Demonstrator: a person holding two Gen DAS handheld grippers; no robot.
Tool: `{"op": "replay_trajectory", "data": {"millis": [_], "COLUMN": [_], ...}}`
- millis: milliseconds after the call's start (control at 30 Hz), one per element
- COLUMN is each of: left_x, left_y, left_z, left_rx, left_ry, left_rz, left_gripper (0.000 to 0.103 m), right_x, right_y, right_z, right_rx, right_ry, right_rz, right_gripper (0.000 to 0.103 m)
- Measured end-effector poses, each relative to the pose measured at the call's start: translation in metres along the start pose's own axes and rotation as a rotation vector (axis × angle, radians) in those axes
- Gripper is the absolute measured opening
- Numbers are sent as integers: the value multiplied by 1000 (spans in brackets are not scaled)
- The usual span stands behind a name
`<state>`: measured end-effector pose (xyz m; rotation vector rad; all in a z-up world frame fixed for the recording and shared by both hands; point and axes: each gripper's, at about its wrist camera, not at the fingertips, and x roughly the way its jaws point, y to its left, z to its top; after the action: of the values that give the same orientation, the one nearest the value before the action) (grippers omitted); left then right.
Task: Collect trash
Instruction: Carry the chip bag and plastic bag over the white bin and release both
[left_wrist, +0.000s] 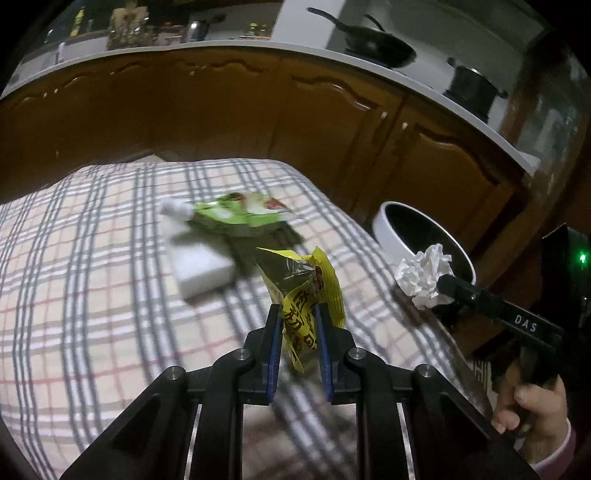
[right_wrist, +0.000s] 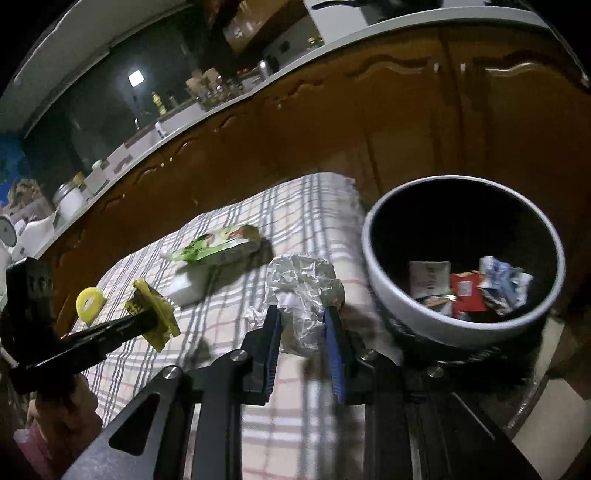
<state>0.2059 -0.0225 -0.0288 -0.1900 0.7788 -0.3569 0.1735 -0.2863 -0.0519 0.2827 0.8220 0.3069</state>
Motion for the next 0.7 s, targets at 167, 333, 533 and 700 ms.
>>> {"op": "replay_trajectory", "data": {"millis": [167,333,533,700], "left_x": [10,20,34,48], "left_y": [-23,-47,-73,-90], "left_z": [4,9,18,27], "left_rx": [43,80,132,156], "left_ry": [11,20,26,31], "left_rz": [-21,-42,-60,-76], "left_gripper": [16,16,16,16], "right_x": [-14,-28,-40,-45], "right_y": [-17,-35,-58,-75], "right_z": [-2,-3,2,8], "right_rx": [30,55,90,115], "right_ry": [-26,-52,-86,-106], "right_rz": [-21,-42,-69,-91], "right_gripper": [24,24,24,24]}}
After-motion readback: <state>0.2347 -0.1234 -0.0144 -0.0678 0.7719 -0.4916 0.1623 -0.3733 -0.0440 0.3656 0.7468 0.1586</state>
